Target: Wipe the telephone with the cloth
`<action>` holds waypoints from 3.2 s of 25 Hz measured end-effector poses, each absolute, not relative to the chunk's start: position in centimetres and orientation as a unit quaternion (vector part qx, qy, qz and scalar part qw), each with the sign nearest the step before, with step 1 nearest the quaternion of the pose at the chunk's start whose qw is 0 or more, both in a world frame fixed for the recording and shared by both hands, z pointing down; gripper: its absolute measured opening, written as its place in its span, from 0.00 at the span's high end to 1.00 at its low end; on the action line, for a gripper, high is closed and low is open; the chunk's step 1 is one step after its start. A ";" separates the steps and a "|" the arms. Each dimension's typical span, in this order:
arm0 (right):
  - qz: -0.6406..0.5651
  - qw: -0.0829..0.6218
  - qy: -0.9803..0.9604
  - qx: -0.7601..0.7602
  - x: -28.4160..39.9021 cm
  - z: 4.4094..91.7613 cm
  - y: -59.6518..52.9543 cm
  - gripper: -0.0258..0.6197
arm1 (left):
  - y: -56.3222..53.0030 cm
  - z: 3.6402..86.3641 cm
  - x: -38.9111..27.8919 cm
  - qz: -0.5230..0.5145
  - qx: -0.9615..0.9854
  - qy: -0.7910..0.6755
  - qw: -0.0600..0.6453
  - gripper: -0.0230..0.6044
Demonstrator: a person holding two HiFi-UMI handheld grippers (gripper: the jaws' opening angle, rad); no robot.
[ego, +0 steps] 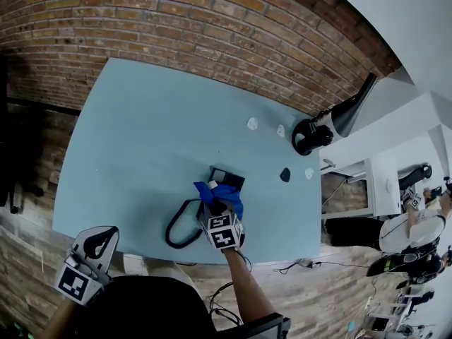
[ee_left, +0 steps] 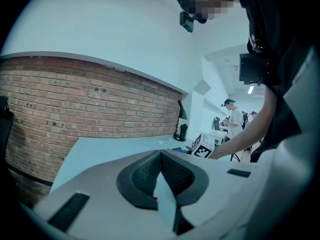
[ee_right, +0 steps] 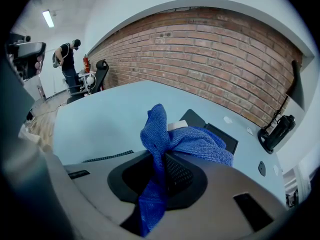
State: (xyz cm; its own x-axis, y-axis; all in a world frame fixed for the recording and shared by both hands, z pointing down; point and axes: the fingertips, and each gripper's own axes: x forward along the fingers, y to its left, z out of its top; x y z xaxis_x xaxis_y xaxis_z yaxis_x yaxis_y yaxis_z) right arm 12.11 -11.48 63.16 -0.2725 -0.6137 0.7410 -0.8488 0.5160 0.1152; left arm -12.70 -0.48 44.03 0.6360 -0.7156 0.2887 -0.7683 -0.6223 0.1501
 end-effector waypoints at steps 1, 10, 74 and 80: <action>0.158 0.384 -0.783 0.463 11.9 63.4 -10.9 0.85 | -0.5 44.0 -12.7 0.101 0.895 -0.415 0.131 0.94; 0.179 0.407 -0.781 0.438 10.4 66.0 -5.7 0.85 | -0.3 44.7 -12.2 0.109 0.897 -0.404 0.139 0.94; -0.003 0.534 -0.736 0.415 17.4 62.5 -13.9 0.85 | -1.0 45.1 -11.1 0.133 0.902 -0.392 0.122 0.94; 0.005 0.534 -0.738 0.413 16.9 63.1 -12.6 0.85 | -0.9 45.4 -10.8 0.132 0.903 -0.388 0.130 0.94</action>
